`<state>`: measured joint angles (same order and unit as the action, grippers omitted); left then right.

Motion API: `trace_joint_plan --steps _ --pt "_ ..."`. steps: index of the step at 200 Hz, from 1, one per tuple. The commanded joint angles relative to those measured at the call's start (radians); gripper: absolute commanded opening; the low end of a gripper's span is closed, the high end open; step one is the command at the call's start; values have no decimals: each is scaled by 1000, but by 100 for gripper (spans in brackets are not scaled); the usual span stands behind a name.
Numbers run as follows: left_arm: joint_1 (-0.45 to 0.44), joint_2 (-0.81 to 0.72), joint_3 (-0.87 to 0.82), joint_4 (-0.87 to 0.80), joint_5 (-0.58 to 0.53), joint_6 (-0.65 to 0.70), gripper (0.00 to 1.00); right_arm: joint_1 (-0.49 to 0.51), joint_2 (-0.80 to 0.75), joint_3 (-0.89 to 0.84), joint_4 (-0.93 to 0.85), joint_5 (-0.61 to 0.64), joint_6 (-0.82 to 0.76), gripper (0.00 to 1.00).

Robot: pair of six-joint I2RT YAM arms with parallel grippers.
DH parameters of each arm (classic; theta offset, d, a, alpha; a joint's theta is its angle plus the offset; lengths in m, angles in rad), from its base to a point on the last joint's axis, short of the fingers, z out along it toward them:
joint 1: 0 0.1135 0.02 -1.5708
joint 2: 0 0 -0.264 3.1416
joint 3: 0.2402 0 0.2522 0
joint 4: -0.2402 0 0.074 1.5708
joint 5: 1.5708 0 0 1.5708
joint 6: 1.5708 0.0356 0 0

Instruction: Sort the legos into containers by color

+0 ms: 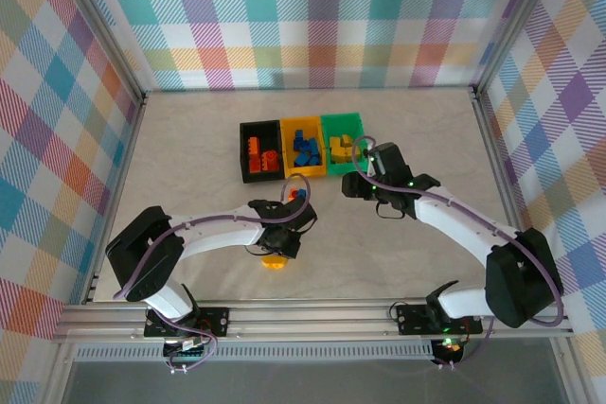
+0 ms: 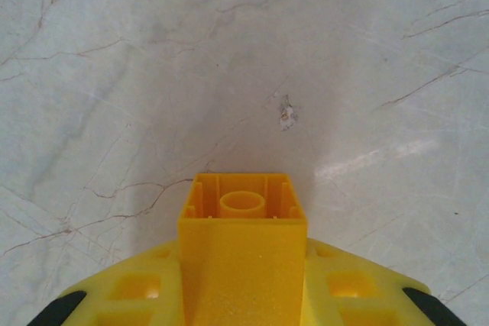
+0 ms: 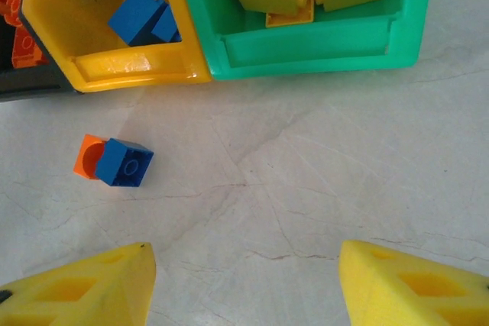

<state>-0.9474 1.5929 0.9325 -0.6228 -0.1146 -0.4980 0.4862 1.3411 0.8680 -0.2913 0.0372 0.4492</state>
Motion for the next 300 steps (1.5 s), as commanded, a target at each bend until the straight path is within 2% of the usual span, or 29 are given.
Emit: trace_joint_plan --steps 1,19,51,68,85,123,137,177,204,229,272,285,300 --pt "9 -2 35 -9 -9 6 15 -92 37 52 12 -47 4 66" --pt "9 -2 38 -12 -16 5 13 -138 123 142 14 -86 -10 68" --pt "10 -6 33 -9 -13 1 11 -204 299 310 -30 -49 -29 66" --pt "10 -12 31 -10 -11 1 10 -214 405 404 -79 -11 -66 64" --pt "10 -19 27 -11 -12 1 10 -215 483 475 -97 -24 -94 63" --pt "13 -38 11 -14 -14 3 7 -215 604 597 -143 -13 -130 59" --pt "15 -46 4 -14 -13 1 7 -215 631 626 -160 -5 -140 55" --pt "16 -65 -2 -14 -11 0 6 -212 659 643 -177 -9 -161 33" --pt "20 -68 -3 -14 -10 3 5 -203 653 616 -182 0 -176 23" --pt "24 -72 -5 -11 -10 6 5 -187 635 584 -188 22 -197 15" --pt "30 -81 -11 -2 -3 12 4 -162 587 521 -220 49 -213 6" --pt "33 -86 -13 1 -2 14 3 -154 568 493 -221 49 -214 0" --pt "36 -95 -18 3 0 16 4 -140 547 464 -228 63 -217 0"
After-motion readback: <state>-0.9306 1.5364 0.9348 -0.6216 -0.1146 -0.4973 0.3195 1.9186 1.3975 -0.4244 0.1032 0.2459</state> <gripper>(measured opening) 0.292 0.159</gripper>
